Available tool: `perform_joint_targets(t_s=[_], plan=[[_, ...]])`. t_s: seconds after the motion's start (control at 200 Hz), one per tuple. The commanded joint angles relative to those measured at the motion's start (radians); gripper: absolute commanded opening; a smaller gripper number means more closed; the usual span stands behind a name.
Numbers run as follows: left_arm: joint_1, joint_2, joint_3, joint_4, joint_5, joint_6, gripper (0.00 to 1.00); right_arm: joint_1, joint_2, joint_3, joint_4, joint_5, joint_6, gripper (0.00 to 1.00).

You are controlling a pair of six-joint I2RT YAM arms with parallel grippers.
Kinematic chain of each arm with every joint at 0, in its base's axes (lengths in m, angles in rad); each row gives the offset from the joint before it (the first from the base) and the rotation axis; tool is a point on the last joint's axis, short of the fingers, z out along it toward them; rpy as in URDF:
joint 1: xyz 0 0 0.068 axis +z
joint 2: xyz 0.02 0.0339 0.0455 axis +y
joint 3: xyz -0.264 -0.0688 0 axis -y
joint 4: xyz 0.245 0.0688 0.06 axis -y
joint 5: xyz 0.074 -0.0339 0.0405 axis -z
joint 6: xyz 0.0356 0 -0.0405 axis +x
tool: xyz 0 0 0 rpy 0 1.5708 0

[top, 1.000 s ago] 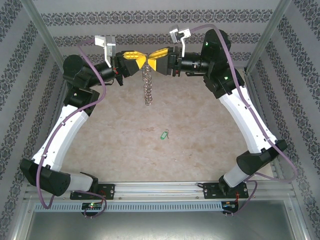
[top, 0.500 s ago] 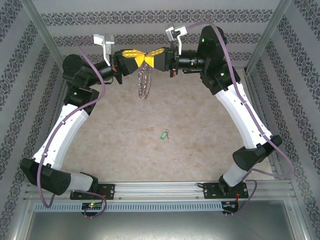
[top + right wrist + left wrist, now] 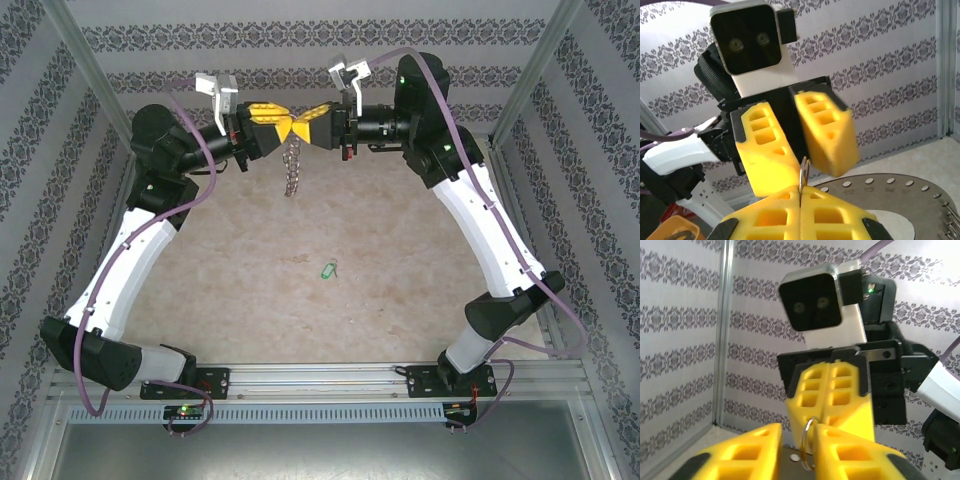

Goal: Put the keys on the keyring

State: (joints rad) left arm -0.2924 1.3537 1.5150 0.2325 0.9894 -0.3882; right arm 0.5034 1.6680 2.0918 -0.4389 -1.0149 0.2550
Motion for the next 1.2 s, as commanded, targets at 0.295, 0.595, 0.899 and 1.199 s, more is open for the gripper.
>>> perform_joint_targets(t_s=[0.295, 0.595, 0.899, 1.199], plan=[[-0.007, -0.056, 0.11, -0.49, 0.009, 0.31, 0.35, -0.002, 0.066, 0.174, -0.308, 0.035, -0.206, 0.0], [-0.007, -0.076, 0.194, -0.761, -0.009, 0.447, 0.35, 0.022, 0.123, 0.293, -0.542, 0.082, -0.34, 0.0], [-0.009, -0.073, 0.221, -0.853, -0.031, 0.516, 0.35, 0.079, 0.22, 0.478, -0.816, 0.151, -0.488, 0.0], [-0.035, -0.068, 0.23, -0.942, -0.05, 0.6, 0.33, 0.113, 0.198, 0.452, -0.852, 0.182, -0.526, 0.0]])
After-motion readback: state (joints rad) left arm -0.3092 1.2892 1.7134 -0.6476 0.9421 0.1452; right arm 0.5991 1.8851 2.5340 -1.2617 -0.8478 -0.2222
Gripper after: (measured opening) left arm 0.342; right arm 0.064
